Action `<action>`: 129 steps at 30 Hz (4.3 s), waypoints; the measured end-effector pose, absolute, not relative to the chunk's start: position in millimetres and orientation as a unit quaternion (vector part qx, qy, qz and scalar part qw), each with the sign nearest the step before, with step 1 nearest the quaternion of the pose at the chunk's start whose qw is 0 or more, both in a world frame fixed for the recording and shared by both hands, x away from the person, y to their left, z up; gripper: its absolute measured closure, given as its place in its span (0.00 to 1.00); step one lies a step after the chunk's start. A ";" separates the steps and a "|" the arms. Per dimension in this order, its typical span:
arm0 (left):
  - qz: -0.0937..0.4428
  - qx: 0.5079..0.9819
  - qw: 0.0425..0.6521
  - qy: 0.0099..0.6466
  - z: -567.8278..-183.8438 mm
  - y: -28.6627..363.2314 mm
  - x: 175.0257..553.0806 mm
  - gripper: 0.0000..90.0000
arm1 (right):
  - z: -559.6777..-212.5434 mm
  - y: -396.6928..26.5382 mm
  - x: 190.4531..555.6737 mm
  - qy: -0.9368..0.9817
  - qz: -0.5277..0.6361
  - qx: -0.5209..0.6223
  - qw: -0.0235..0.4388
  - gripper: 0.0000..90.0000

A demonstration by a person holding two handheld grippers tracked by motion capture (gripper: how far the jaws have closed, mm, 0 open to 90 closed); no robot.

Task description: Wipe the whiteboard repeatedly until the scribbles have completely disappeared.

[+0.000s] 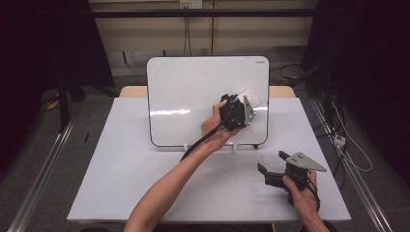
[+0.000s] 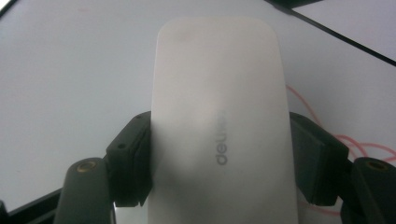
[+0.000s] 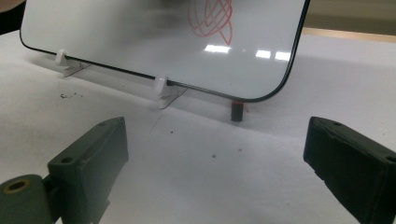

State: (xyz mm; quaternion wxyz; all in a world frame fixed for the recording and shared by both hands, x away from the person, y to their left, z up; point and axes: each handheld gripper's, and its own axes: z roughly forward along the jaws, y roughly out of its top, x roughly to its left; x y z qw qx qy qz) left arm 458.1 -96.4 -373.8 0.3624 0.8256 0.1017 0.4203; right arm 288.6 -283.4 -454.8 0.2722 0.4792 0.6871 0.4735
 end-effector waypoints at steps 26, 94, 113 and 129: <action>0.430 0.832 0.341 0.077 -392.9 -101.9 442.0 0.35 | -454.7 -281.3 289.1 0.688 0.474 0.478 0.272 0.07; 0.418 0.862 0.285 0.015 -409.9 -107.4 420.5 0.35 | -453.6 -281.3 287.8 0.688 0.475 0.476 0.274 0.07; 0.403 0.887 0.225 -0.033 -425.6 -83.1 404.2 0.35 | -452.9 -281.9 286.0 0.686 0.476 0.476 0.276 0.07; 0.396 0.872 0.275 0.086 -415.6 -25.3 415.0 0.35 | -452.4 -281.2 286.2 0.686 0.475 0.477 0.277 0.07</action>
